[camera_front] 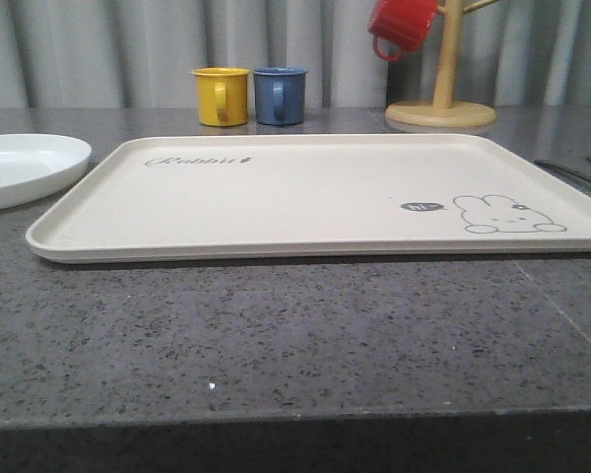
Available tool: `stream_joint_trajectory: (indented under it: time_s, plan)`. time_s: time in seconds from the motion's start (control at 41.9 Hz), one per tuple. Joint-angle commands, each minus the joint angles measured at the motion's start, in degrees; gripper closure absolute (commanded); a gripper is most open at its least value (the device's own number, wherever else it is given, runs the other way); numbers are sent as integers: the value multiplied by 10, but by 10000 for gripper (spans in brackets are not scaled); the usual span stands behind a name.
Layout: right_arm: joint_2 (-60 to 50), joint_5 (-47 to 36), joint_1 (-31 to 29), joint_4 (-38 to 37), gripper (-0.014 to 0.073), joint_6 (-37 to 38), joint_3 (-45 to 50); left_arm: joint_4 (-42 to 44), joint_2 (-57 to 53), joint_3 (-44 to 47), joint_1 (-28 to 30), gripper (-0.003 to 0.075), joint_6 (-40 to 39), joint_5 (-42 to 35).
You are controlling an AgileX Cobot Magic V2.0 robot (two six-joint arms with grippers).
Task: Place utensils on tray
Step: 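Grasp the white plate rim with the left gripper and lift it, then lower the plate onto the tray end nearest the left gripper, release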
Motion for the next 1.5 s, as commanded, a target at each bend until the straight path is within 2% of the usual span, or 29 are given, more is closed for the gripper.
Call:
stream_joint_trajectory:
  time_s: [0.0,0.239,0.334,0.405,0.62,0.835,0.93,1.097,1.336,1.479]
  plan:
    - [0,-36,0,-2,64,-5,-21,-21,-17,-17,1,259,5,-12]
    - [0,-36,0,-2,64,-5,-21,-21,-17,-17,1,598,5,-12]
    - [0,-36,0,-2,64,-5,-21,-21,-17,-17,1,695,5,-12]
    - [0,-36,0,-2,64,-5,-21,-21,-17,-17,1,740,5,-12]
    - [0,-36,0,-2,64,-5,-21,-21,-20,-21,1,741,5,-11]
    - [0,-36,0,-2,64,-5,-21,-51,-46,-66,-1,741,5,35]
    - [0,-36,0,-2,64,-5,-21,-57,-57,-95,-20,741,5,55]
    - [0,-36,0,-2,64,-5,-21,-57,-61,-143,-95,741,5,66]
    - [0,-35,0,-2,64,-5,-21,-57,-53,-147,-222,741,5,18]
    - [0,-35,0,-2,64,-5,-21,-56,-30,-147,-273,741,5,6]
